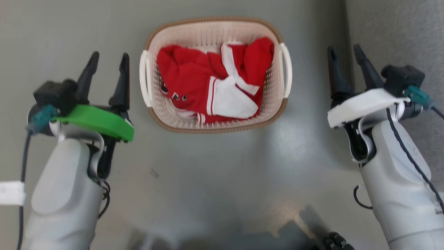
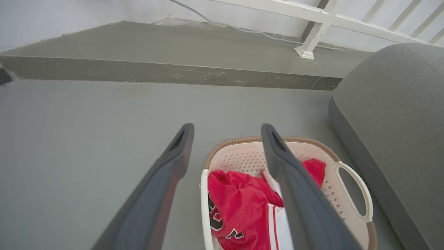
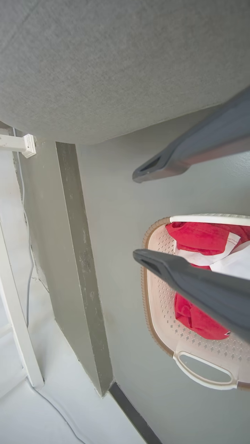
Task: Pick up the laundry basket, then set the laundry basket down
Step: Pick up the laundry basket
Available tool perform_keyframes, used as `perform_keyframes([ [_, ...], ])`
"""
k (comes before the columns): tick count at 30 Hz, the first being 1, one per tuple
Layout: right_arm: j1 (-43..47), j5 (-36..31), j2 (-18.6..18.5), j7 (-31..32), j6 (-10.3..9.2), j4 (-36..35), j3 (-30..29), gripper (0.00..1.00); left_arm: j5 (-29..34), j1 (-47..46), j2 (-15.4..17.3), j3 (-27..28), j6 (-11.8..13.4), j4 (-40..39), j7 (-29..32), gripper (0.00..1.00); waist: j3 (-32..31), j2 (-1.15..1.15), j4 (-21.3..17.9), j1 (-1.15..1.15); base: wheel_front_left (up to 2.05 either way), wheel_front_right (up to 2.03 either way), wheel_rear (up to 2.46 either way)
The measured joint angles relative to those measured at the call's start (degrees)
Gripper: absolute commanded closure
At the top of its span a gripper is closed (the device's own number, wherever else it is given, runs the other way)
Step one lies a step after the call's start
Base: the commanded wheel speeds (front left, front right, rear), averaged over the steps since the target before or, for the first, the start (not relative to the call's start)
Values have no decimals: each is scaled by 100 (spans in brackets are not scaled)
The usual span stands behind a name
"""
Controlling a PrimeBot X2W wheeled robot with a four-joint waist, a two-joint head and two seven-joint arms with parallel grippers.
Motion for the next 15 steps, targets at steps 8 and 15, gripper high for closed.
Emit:
perform_keyframes([
  [8,-569,1,1,8,-2,506,11,0,-219,-639,27,-112,0,532,231,0,589,0,11,0,0,0,0],
  [15,-1156,5,4,54,-1,909,85,0,-281,-1234,88,-192,0,896,401,0,1102,0,12,0,0,0,0],
])
